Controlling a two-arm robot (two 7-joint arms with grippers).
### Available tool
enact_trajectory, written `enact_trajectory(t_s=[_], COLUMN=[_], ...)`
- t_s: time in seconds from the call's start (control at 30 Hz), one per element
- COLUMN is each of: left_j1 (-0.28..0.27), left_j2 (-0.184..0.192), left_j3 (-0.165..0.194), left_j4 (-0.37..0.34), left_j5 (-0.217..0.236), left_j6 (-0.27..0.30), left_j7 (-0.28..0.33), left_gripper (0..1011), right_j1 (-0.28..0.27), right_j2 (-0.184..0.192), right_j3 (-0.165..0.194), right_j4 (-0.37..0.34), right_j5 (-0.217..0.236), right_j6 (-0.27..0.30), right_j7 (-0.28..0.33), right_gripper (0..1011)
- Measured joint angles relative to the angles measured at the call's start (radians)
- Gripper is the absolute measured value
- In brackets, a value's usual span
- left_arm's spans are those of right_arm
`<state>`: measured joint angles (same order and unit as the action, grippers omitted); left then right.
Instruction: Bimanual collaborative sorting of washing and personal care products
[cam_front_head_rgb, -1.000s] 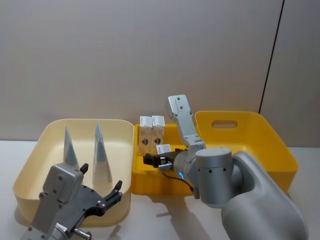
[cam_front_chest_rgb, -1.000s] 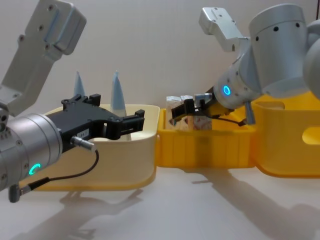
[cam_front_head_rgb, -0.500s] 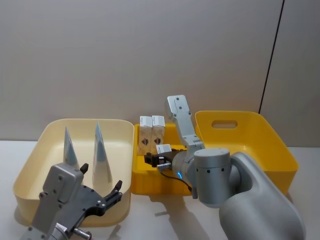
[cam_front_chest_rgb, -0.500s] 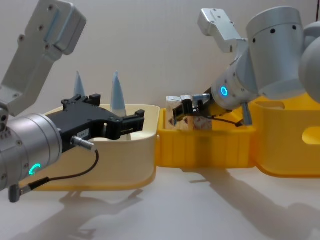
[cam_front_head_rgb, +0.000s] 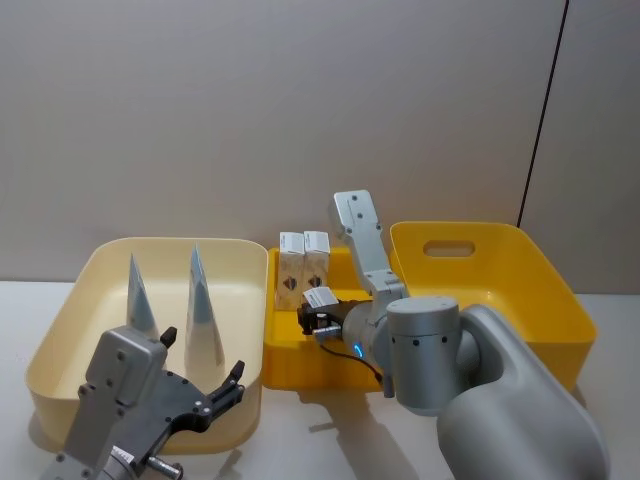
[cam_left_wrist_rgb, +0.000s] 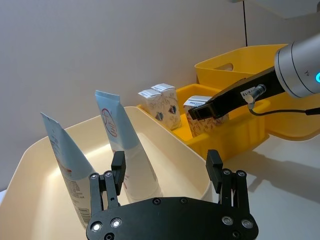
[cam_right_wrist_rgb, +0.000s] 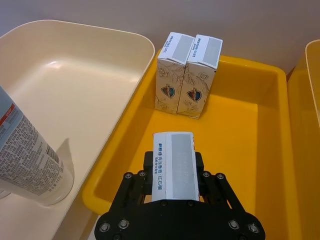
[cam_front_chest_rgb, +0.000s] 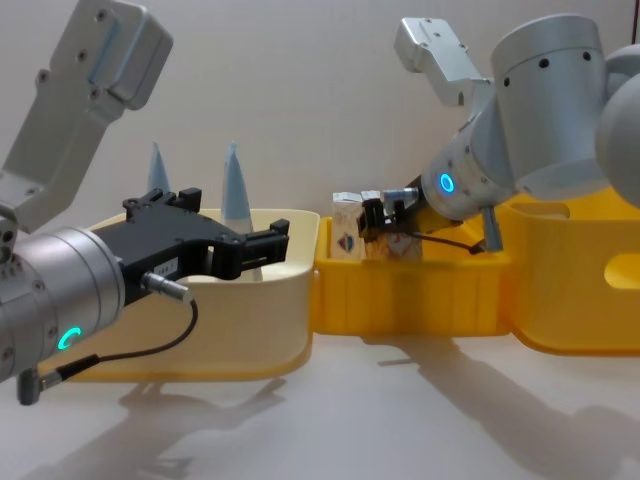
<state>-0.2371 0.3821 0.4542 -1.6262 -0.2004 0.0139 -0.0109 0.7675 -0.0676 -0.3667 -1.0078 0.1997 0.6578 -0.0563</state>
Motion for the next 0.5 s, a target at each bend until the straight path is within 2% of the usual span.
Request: enact_trajectory(t_s=[0.5], left_j1=[0.0], left_j2=[0.0], left_j3=[0.0], left_j4=[0.0], left_j5=[0.0], left_j6=[0.0], left_j7=[0.0], left_gripper=[1003], right_j1=[0.001], right_j2=[-0.001], right_j3=[0.001], right_j4=[0.001], right_j5=[0.0], right_j6=[-0.004], right_j7=[0.002], right_gripper=[421])
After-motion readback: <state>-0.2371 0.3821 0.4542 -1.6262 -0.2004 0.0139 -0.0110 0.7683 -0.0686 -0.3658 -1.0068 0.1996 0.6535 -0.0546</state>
